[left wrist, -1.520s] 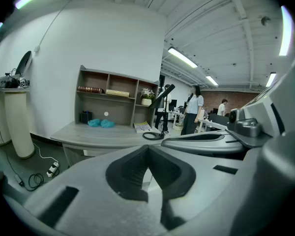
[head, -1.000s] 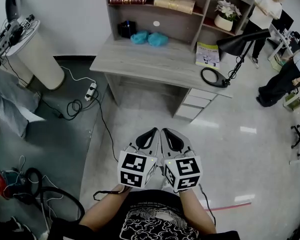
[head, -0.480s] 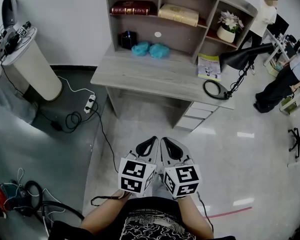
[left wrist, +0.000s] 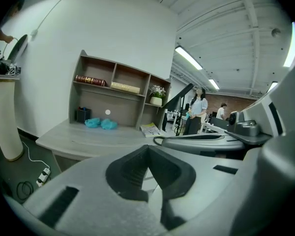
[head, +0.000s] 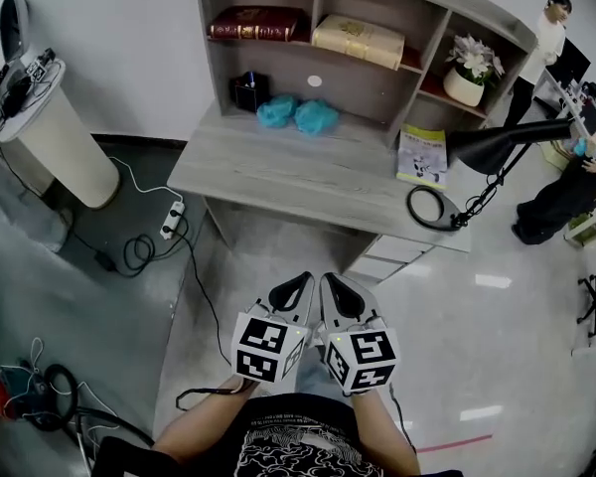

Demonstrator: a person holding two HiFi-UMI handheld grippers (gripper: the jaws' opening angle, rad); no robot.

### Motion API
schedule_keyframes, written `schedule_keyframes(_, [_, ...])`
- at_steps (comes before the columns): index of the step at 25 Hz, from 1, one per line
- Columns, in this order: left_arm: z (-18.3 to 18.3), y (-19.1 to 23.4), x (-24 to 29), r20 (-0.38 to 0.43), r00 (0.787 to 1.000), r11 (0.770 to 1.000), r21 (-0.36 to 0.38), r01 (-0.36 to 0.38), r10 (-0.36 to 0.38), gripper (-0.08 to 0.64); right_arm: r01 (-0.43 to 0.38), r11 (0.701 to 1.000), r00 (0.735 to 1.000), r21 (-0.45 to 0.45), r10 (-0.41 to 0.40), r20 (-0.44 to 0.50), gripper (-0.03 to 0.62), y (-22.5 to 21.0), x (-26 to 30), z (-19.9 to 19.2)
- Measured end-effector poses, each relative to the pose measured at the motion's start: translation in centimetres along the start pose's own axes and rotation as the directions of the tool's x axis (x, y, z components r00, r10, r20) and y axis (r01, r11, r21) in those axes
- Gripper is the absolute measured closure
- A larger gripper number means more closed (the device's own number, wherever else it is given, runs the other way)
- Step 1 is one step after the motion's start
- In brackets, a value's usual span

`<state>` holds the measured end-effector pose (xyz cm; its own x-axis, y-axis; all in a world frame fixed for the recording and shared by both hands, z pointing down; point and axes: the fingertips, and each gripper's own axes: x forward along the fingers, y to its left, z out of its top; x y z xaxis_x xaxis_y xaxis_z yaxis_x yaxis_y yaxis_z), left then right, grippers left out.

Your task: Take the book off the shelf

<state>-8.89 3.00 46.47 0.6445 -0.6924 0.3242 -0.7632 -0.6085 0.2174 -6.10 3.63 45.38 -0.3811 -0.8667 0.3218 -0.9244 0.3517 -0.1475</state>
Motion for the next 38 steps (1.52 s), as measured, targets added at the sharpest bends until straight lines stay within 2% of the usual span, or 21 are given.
schedule_keyframes(9, [5.3, 0.8, 11.5, -0.016, 1.000, 0.999, -0.024, -0.027, 0.027, 0.555, -0.040, 0.999, 0.999, 0.005, 0.040, -0.008, 0.577, -10.0, 6.2, 4.8])
schedule_keyframes(15, [7.8, 1.7, 17.7, -0.017, 0.999, 0.996, -0.076, -0.044, 0.043, 0.555, -0.079, 0.997, 0.997, 0.001, 0.079, -0.010, 0.577, -14.9, 9.6, 7.2])
schedule_keyframes(20, [9.5, 1.9, 20.5, -0.008, 0.999, 0.989, -0.145, -0.040, 0.040, 0.555, -0.099, 0.995, 0.995, 0.013, 0.099, 0.003, 0.577, -17.7, 11.3, 8.9])
schedule_keyframes(27, [11.9, 2.7, 23.1, 0.030, 1.000, 0.963, -0.270, 0.005, 0.003, 0.555, -0.117, 0.993, 0.992, 0.010, 0.117, 0.041, 0.576, -19.4, 12.9, 11.4])
schedule_keyframes(32, [14.2, 4.0, 25.1, 0.074, 0.997, 0.948, -0.315, 0.045, -0.022, 0.555, -0.110, 0.994, 0.992, -0.004, 0.110, 0.064, 0.577, -20.5, 14.5, 13.1])
schedule_keyframes(34, [15.1, 4.6, 25.9, 0.099, 0.994, 0.931, -0.355, 0.081, -0.048, 0.555, -0.104, 0.995, 0.992, -0.008, 0.104, 0.071, 0.576, -20.9, 15.3, 13.8])
schedule_keyframes(35, [15.7, 4.9, 26.3, 0.122, 0.990, 0.913, -0.393, 0.109, -0.066, 0.555, -0.100, 0.995, 0.992, -0.010, 0.100, 0.074, 0.577, -21.1, 15.7, 14.1])
schedule_keyframes(38, [18.0, 6.3, 27.4, 0.227, 0.968, 0.826, -0.521, 0.217, -0.112, 0.555, -0.083, 0.996, 0.993, -0.006, 0.084, 0.087, 0.577, -22.0, 17.0, 15.1])
